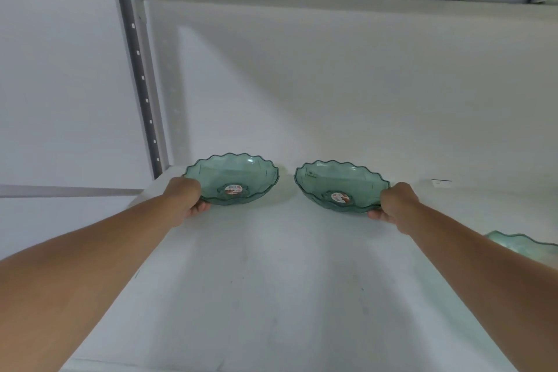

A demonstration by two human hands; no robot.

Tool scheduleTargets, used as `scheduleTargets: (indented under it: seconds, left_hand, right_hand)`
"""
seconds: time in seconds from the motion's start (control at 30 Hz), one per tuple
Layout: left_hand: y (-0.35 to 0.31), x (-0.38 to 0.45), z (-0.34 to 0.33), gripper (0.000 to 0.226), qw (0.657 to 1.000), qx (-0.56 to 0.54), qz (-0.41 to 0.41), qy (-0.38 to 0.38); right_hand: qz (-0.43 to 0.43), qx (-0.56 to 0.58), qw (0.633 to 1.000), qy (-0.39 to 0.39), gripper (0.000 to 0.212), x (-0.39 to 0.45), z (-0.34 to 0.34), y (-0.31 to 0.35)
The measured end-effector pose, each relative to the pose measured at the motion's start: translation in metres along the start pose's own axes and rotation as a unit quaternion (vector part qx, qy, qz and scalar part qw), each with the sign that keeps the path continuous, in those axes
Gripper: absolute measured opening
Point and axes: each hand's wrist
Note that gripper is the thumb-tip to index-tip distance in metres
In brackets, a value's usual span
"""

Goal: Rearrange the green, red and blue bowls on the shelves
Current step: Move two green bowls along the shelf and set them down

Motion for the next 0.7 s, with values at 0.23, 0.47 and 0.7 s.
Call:
scheduleTargets:
  seconds: [0.23, 0.47, 0.7]
  left_hand:
    - [-0.012, 0.005, 0.0, 0.062, 0.974, 0.201, -0.037, -0.099]
    - [-0.052, -0.016, 0.001, 0.08, 0.89, 0.342, -0.296, -0.063]
    - [-0.078, -0.048, -0.01, 0.085, 0.88, 0.337, -0.334, -0.019]
  right_hand:
    - [0.008, -0.094, 0.995, 0.006, 0.041, 0.001, 0.003, 0.009]
    - [0.297, -0.368, 0.881, 0.033, 0.071, -0.026, 0.009, 0.044]
    - [0.356, -0.394, 0.846, 0.053, 0.075, -0.064, 0.011, 0.073]
Point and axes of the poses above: each hand's wrist, its own x-axis towards the middle knuckle, its own z-axis out of the back of the hand, y = z × x, and after that the axes turned 1 degree about y, right-handed
